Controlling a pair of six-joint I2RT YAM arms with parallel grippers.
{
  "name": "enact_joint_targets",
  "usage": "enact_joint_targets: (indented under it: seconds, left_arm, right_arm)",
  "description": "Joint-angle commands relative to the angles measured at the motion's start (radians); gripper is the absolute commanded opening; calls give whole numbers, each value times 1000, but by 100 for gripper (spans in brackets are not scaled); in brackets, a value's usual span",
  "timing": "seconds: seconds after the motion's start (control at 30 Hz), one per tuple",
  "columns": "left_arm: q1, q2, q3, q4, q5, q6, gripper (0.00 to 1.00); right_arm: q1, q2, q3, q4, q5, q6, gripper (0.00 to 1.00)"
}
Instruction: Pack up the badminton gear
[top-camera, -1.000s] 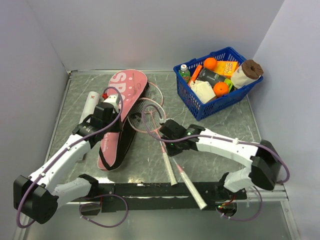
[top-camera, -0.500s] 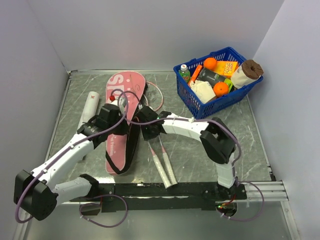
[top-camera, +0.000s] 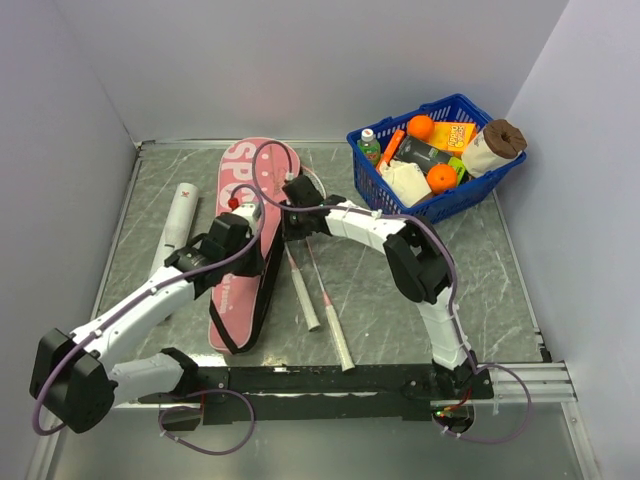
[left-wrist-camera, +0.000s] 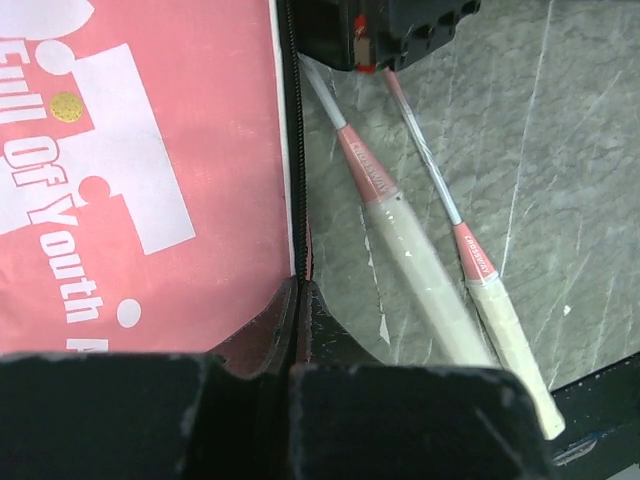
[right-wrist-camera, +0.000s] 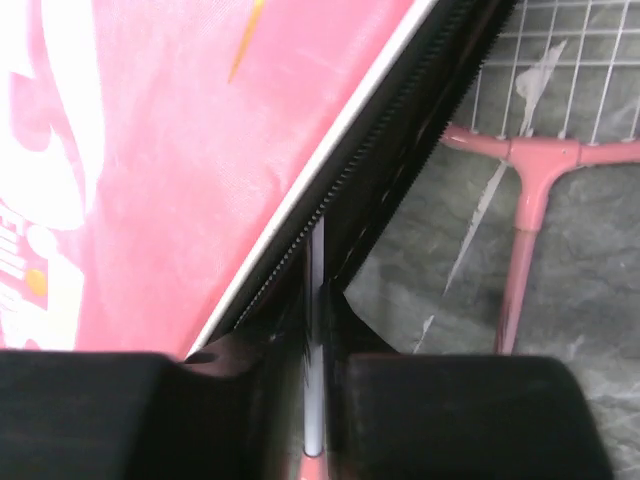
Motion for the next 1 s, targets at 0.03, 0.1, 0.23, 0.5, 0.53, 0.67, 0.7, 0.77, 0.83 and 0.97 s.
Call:
enact_joint_targets:
  seconds: [0.03, 0.1, 0.23, 0.5, 0.53, 0.67, 0.7, 0.77, 0.83, 0.97]
  left_arm:
    - [-7, 15, 7, 38, -11, -21, 1]
    - [-7, 14, 7, 41, -17, -25, 1]
    - [-7, 20, 7, 45, -28, -30, 1]
    - [-7, 41, 18, 49, -34, -44, 1]
    - [-9, 40, 9, 58, -31, -47, 1]
    - [-12, 40, -8, 83, -41, -71, 1]
    - [-12, 34, -14, 100, -41, -79, 1]
    - [-13, 31, -22, 109, -46, -87, 1]
    - [-13, 31, -25, 118, -47, -91, 1]
    - [-21, 31, -43, 141, -49, -108, 1]
  right_arm:
    - [0, -71, -21, 125, -93, -15, 31]
    - [0, -106, -89, 121, -118, -24, 34]
    - [0, -235, -227, 118, -163, -26, 39]
    - [0, -491, -541, 84, -130, -60, 42]
    - [3, -525, -560, 81, -144, -63, 43]
    - [10, -583, -667, 88, -196, -44, 44]
    - [19, -603, -686, 104, -198, -41, 44]
    - [27, -613, -721, 108, -221, -40, 44]
    - [48, -617, -746, 116, -238, -38, 45]
    - [84, -620, -767, 125, -219, -20, 45]
